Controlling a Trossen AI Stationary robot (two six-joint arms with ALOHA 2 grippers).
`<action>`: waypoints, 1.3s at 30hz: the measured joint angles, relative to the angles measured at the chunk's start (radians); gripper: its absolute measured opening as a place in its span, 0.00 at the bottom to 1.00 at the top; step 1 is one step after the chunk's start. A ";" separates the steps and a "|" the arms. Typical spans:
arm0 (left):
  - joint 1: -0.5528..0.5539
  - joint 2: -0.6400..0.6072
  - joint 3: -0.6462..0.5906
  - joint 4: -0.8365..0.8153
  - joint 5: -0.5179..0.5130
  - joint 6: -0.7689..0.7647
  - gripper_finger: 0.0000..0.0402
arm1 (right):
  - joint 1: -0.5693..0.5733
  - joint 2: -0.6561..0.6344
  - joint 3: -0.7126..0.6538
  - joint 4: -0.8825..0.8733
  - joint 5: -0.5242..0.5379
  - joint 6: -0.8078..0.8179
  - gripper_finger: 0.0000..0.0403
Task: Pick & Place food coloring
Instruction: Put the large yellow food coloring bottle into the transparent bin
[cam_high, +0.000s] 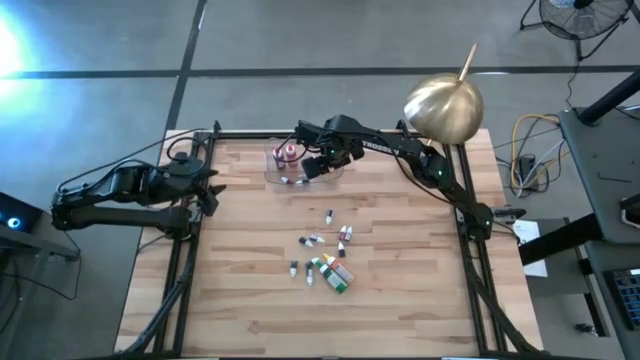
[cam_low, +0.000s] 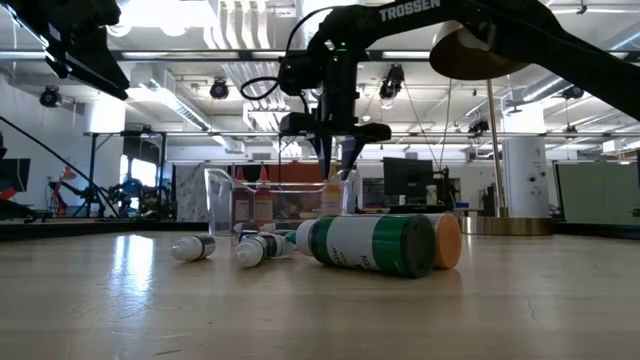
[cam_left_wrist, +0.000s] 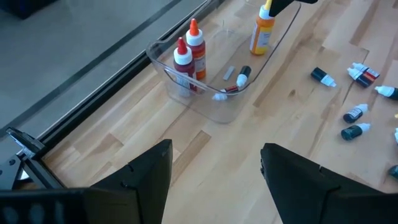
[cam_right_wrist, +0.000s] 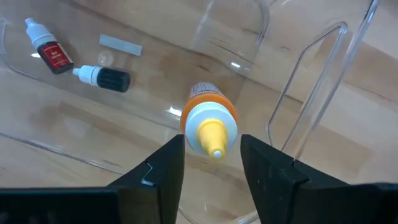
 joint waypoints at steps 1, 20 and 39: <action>0.000 0.000 0.000 0.000 -0.005 0.000 0.54 | 0.000 0.000 0.000 0.000 0.000 -0.001 0.36; 0.000 0.000 0.000 0.000 -0.016 0.001 0.54 | 0.214 -0.160 0.001 -0.090 0.023 -0.406 0.39; 0.000 0.000 0.000 -0.001 0.023 0.012 0.54 | 0.422 -0.149 -0.415 0.101 -0.301 -0.152 0.36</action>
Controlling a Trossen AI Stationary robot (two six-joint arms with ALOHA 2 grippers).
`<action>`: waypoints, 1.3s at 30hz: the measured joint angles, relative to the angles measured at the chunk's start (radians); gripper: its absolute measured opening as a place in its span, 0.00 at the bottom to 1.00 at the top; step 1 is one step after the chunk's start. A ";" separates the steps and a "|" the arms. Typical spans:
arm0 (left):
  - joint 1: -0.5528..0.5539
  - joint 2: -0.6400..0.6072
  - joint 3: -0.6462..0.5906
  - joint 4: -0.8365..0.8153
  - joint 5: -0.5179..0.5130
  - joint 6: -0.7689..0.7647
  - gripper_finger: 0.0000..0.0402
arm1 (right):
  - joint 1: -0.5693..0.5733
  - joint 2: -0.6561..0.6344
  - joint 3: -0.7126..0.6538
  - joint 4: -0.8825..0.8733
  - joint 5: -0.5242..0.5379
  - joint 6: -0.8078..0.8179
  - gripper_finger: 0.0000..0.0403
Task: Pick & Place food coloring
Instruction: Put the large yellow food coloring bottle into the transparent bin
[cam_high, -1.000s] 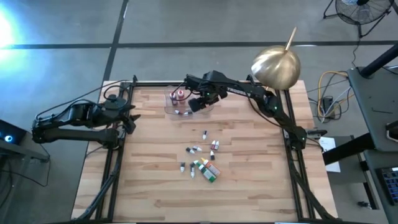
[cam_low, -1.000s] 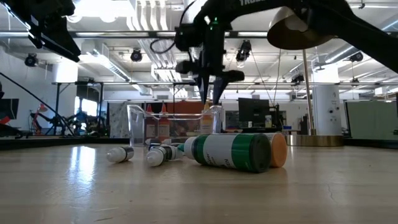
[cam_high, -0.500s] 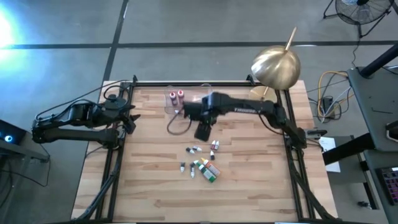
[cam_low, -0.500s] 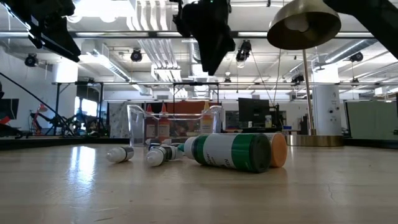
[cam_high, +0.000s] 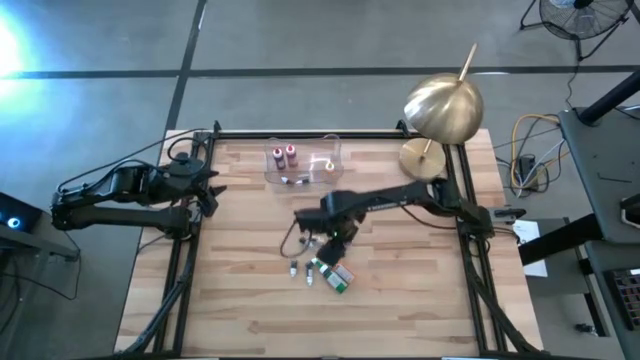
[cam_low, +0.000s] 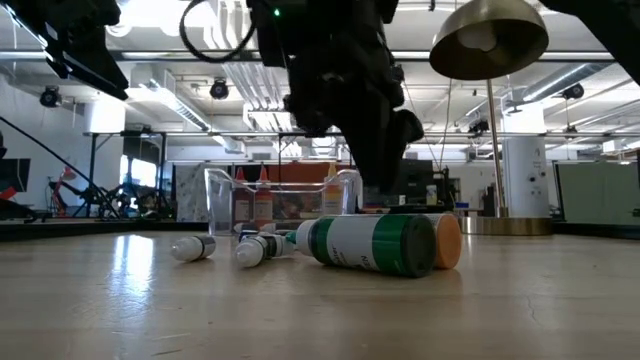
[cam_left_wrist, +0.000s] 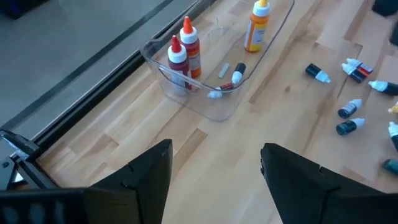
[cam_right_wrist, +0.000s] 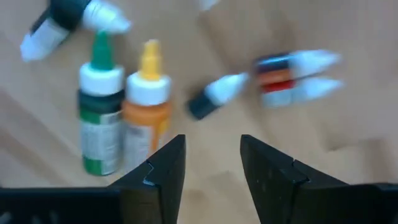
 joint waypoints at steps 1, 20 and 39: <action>0.000 0.000 0.000 0.000 0.002 -0.002 0.54 | 0.012 0.000 -0.013 0.035 -0.005 0.018 0.36; 0.000 0.000 -0.001 0.000 0.025 -0.005 0.54 | 0.067 0.004 -0.143 0.342 0.017 0.242 0.34; 0.000 0.000 -0.001 0.000 0.034 -0.004 0.54 | 0.067 0.001 -0.187 0.352 0.078 0.216 0.29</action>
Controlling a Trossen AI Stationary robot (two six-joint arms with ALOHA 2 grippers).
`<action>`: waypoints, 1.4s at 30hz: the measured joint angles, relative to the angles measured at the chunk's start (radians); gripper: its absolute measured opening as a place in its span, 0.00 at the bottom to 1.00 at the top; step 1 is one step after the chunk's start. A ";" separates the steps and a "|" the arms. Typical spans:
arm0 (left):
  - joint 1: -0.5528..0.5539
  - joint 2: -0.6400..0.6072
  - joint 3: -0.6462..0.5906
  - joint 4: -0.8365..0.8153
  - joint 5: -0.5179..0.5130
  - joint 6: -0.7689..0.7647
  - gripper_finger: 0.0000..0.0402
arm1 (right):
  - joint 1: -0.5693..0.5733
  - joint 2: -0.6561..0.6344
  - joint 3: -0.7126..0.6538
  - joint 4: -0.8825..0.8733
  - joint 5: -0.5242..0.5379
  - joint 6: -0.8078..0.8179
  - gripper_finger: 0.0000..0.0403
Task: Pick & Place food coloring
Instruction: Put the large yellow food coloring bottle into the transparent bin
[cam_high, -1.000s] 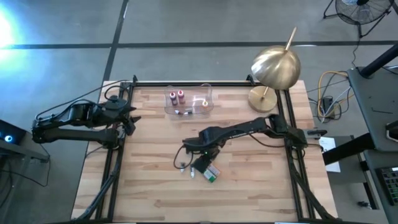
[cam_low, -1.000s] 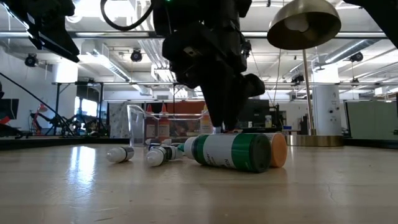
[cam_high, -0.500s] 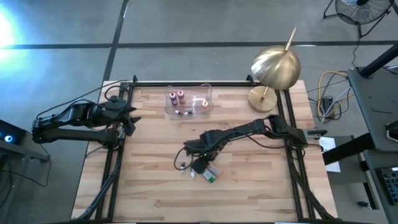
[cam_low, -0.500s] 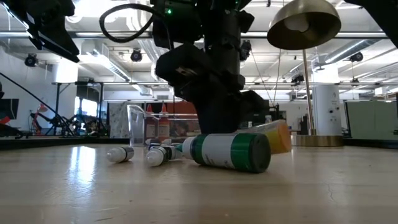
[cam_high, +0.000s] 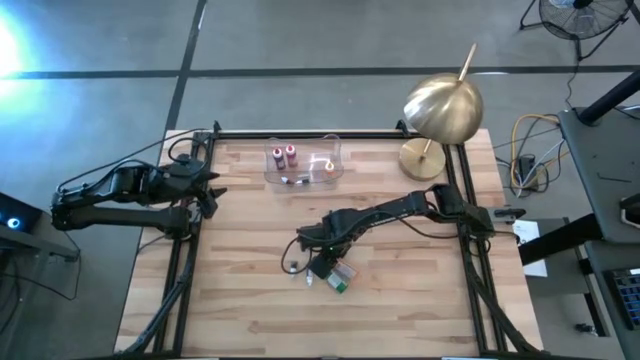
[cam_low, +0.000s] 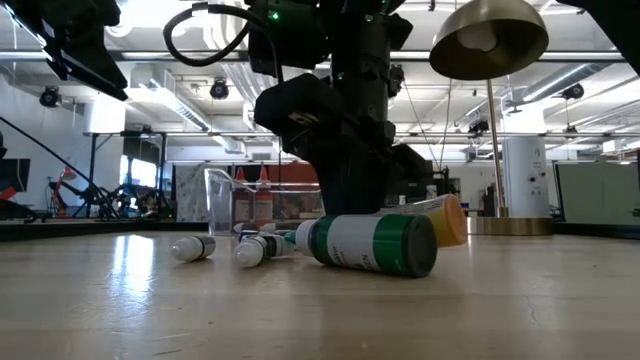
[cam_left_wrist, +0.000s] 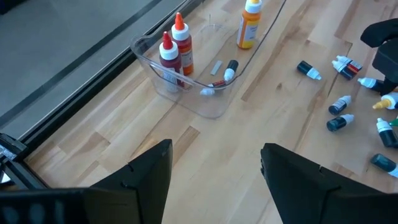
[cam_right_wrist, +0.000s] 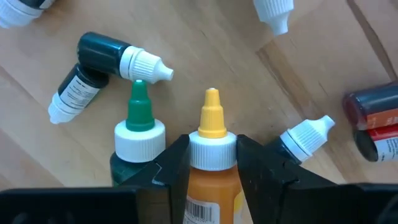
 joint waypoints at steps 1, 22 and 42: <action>0.000 0.000 0.000 0.000 0.000 0.000 0.54 | 0.000 0.000 0.000 0.000 0.002 0.000 0.31; 0.000 0.000 0.000 0.000 0.000 -0.002 0.54 | -0.002 0.004 -0.024 -0.023 0.008 0.019 0.27; 0.000 0.000 0.000 -0.028 0.010 -0.026 0.54 | 0.056 -0.310 -0.081 0.018 1.253 0.460 0.28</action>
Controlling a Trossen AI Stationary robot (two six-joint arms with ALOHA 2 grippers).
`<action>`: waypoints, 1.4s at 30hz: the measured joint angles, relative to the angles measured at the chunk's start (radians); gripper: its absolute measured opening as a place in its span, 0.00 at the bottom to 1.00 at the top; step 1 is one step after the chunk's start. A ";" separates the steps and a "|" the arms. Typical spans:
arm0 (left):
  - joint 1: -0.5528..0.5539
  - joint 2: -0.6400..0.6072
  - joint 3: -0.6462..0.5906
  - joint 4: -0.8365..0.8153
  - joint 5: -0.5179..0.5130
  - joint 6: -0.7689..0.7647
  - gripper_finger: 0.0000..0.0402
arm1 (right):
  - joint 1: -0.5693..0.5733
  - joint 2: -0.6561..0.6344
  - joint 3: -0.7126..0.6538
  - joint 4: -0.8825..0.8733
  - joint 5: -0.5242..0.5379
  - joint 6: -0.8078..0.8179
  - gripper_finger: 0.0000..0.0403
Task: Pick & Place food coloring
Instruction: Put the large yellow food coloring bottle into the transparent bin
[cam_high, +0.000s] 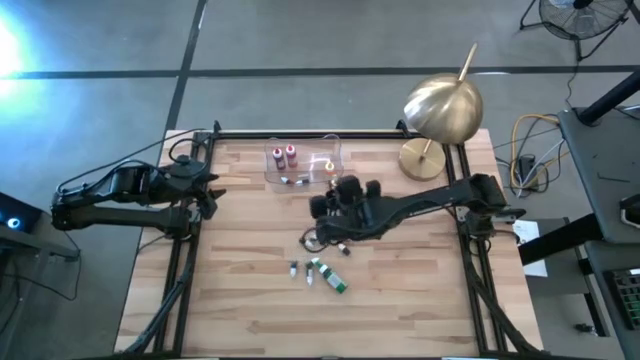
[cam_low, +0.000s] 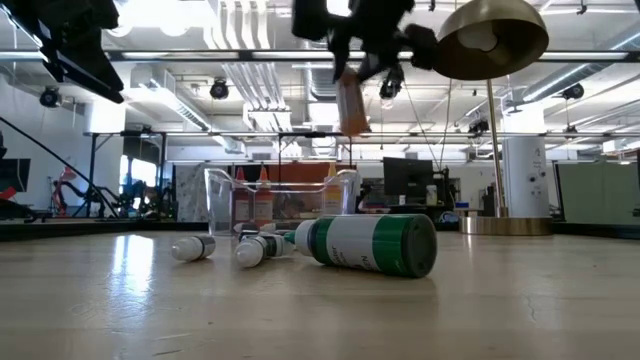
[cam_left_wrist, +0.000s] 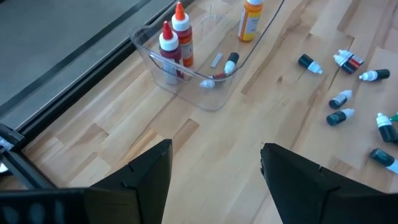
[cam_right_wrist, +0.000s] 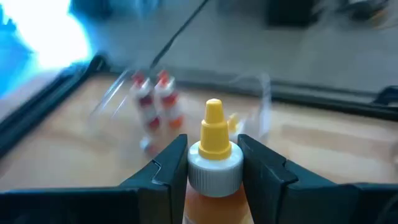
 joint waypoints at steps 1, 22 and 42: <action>0.000 0.000 0.000 -0.006 0.000 0.000 0.54 | 0.005 -0.001 -0.028 -0.009 0.036 0.065 0.28; 0.000 0.000 0.000 -0.069 0.008 0.001 0.54 | -0.049 0.033 -0.374 -0.001 0.119 0.549 0.29; 0.000 0.000 0.000 -0.068 0.023 -0.001 0.54 | -0.112 0.032 -0.458 0.056 0.004 0.509 0.31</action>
